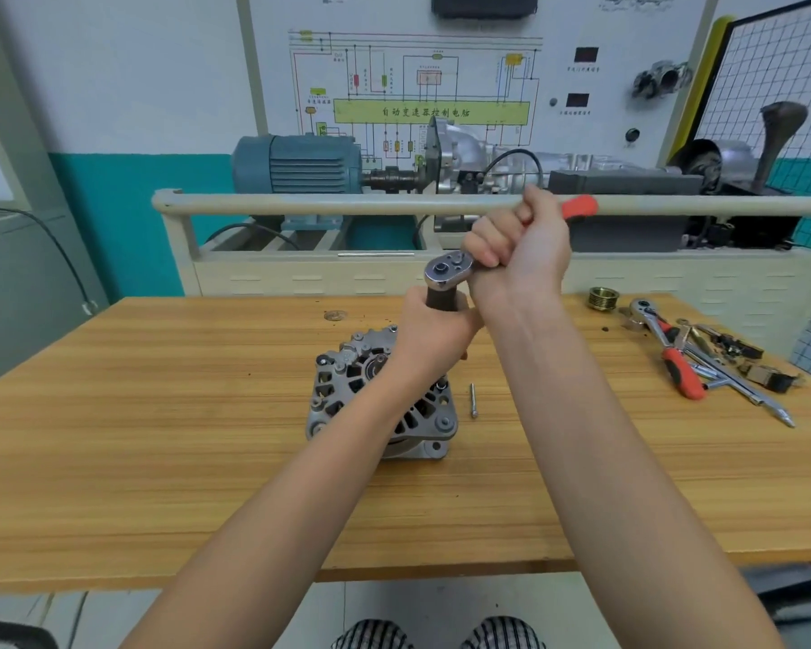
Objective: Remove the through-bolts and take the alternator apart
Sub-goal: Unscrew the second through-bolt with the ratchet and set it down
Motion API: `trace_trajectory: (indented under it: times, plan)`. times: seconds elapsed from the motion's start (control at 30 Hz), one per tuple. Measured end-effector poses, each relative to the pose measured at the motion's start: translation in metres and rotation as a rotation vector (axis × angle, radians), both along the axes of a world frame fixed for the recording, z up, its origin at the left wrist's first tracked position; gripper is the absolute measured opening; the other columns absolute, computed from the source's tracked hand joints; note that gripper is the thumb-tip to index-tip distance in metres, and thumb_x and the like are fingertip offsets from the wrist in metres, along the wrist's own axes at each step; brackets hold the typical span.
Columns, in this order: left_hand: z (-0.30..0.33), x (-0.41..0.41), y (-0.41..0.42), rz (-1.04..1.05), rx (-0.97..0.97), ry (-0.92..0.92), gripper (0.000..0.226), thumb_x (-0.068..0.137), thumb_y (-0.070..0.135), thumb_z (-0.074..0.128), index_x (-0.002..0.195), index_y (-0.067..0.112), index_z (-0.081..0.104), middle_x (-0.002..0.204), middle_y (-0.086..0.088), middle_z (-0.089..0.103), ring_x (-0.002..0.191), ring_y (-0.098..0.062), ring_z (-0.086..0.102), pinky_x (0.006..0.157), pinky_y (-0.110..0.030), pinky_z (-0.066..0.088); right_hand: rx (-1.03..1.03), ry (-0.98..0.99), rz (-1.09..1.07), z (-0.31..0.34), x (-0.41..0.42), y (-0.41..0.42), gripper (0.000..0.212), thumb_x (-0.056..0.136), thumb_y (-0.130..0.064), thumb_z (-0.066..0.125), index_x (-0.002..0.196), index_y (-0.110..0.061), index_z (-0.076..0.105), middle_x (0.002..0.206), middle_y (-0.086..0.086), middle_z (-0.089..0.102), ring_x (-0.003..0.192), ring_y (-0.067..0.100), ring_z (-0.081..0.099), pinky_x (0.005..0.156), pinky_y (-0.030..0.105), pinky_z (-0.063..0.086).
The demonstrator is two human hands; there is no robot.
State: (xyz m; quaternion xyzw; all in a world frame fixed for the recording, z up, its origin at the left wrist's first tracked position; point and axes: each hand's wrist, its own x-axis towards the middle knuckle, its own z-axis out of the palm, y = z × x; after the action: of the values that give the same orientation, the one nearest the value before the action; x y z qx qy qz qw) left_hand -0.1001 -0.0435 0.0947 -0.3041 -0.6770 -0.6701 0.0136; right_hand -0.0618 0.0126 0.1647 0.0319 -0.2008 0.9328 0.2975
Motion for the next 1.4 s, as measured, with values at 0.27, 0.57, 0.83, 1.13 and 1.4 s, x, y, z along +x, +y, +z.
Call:
trace_trajectory:
  times: [0.27,0.57,0.83,1.13,1.4]
  plan:
    - [0.0,-0.006,-0.013,-0.265,-0.288,0.121,0.035,0.074,-0.005,0.064,0.05,0.008,0.043,0.044,0.001,0.044,0.042,-0.01,0.047,0.052,-0.021,0.045,0.279,-0.15,0.685,0.013,-0.013,0.013,0.048,0.1,-0.021,0.038,0.053,-0.017,0.03,0.037,-0.009,0.019,0.034,0.001,0.008,0.024,0.013,0.013]
    - [-0.001,-0.004,0.004,0.006,0.017,0.005,0.035,0.077,-0.013,0.052,0.055,0.01,0.039,0.05,-0.007,0.039,0.048,-0.019,0.036,0.043,-0.024,0.033,-0.042,0.055,-0.128,-0.004,0.0,-0.003,0.04,0.099,-0.016,0.042,0.06,-0.018,0.03,0.04,-0.008,0.02,0.031,0.006,0.015,0.03,0.017,0.016]
    - [0.011,-0.008,-0.021,-0.342,-0.365,0.124,0.035,0.078,-0.002,0.065,0.05,0.007,0.046,0.047,-0.001,0.048,0.049,-0.013,0.049,0.064,-0.031,0.048,0.253,-0.142,0.606,0.011,-0.011,0.015,0.045,0.1,-0.02,0.04,0.056,-0.017,0.03,0.035,-0.007,0.024,0.023,0.005,0.022,0.025,0.013,0.014]
    - [0.003,0.0,0.003,-0.001,-0.031,-0.006,0.016,0.075,-0.011,0.051,0.06,-0.006,0.052,0.047,-0.01,0.044,0.035,-0.016,0.037,0.04,-0.021,0.032,-0.05,-0.013,-0.043,0.0,-0.004,0.004,0.041,0.098,-0.017,0.044,0.059,-0.018,0.03,0.04,-0.009,0.019,0.031,0.006,0.015,0.029,0.018,0.016]
    - [0.004,-0.006,-0.013,-0.36,-0.325,0.129,0.038,0.077,0.001,0.068,0.047,0.012,0.047,0.042,0.005,0.047,0.043,-0.009,0.047,0.057,-0.027,0.048,0.286,-0.131,0.698,0.011,-0.009,0.02,0.05,0.101,-0.024,0.036,0.053,-0.015,0.034,0.046,-0.012,0.012,0.033,0.002,0.008,0.025,0.015,0.013]
